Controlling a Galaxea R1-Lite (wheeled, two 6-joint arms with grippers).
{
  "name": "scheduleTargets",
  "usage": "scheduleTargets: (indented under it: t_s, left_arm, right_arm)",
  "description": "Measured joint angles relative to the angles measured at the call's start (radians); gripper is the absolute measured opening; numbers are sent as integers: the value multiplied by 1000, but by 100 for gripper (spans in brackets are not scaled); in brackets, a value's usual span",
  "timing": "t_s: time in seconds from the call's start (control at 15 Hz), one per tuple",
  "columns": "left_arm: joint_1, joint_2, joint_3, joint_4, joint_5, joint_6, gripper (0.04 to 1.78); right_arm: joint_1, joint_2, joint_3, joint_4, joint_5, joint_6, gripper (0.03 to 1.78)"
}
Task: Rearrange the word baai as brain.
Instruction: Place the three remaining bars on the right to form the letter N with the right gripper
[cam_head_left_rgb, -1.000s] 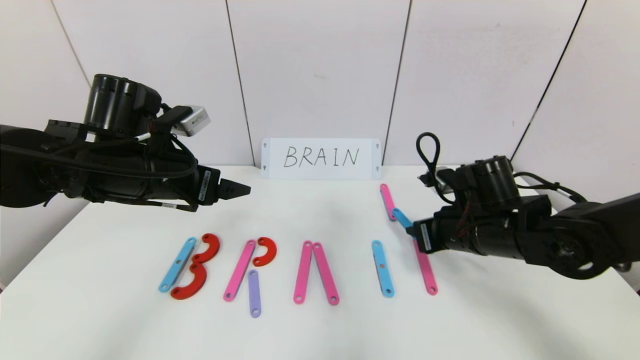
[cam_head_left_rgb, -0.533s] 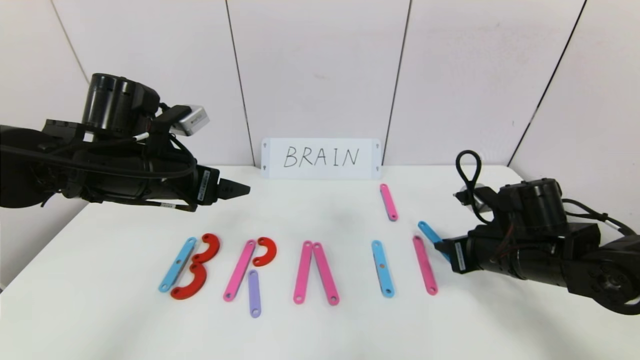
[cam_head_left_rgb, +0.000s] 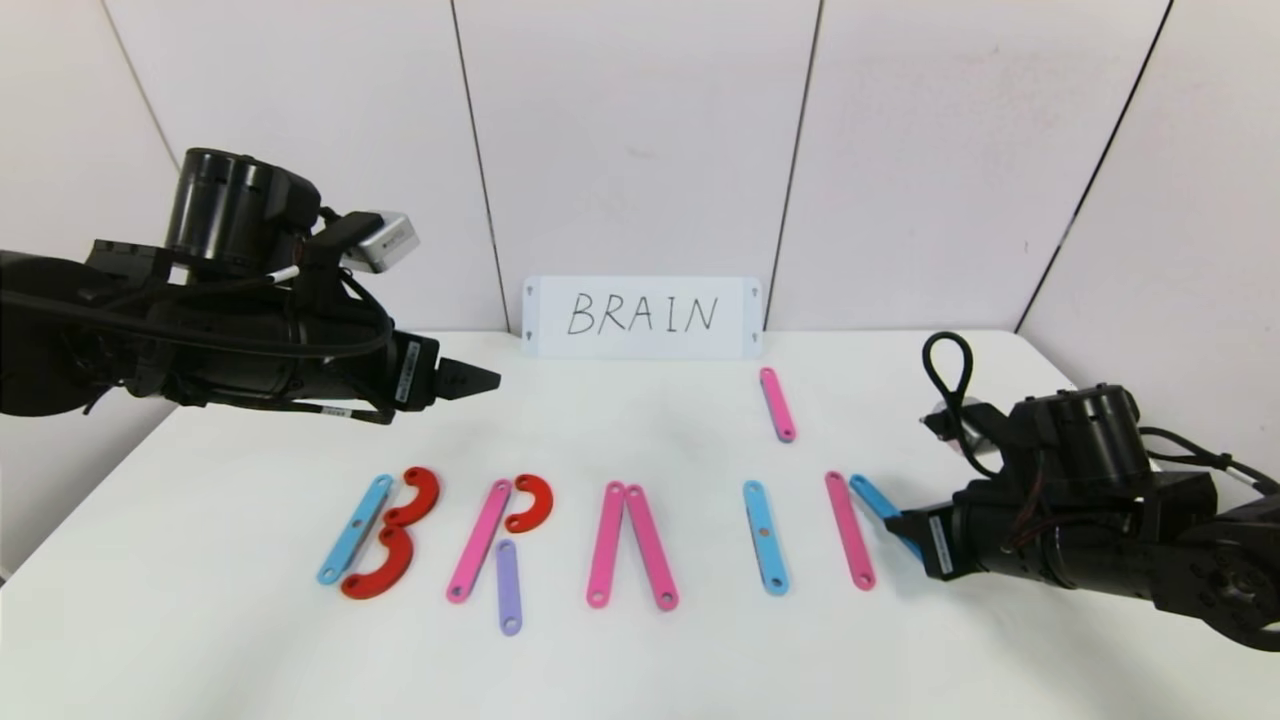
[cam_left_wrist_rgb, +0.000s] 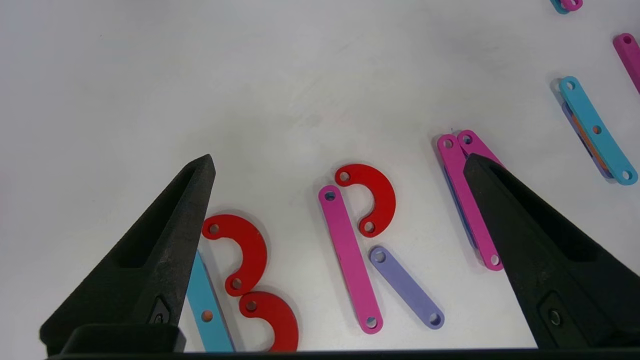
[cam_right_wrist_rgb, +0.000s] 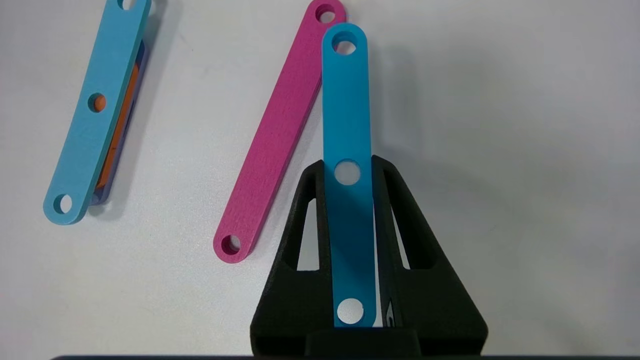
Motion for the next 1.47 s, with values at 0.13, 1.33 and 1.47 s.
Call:
scheduleTargets:
  t_s: [0.13, 1.33, 1.47]
  left_arm:
    - [0, 1, 1, 1, -1, 0, 174]
    - [-6, 5, 3, 1, 0, 0, 174]
    - [-9, 5, 6, 0, 1, 0, 174]
  right_arm:
    - [-7, 6, 1, 0, 1, -1, 27]
    - [-62, 76, 14, -128, 5, -20, 152]
    - [-64, 63, 16, -129, 6, -15, 168]
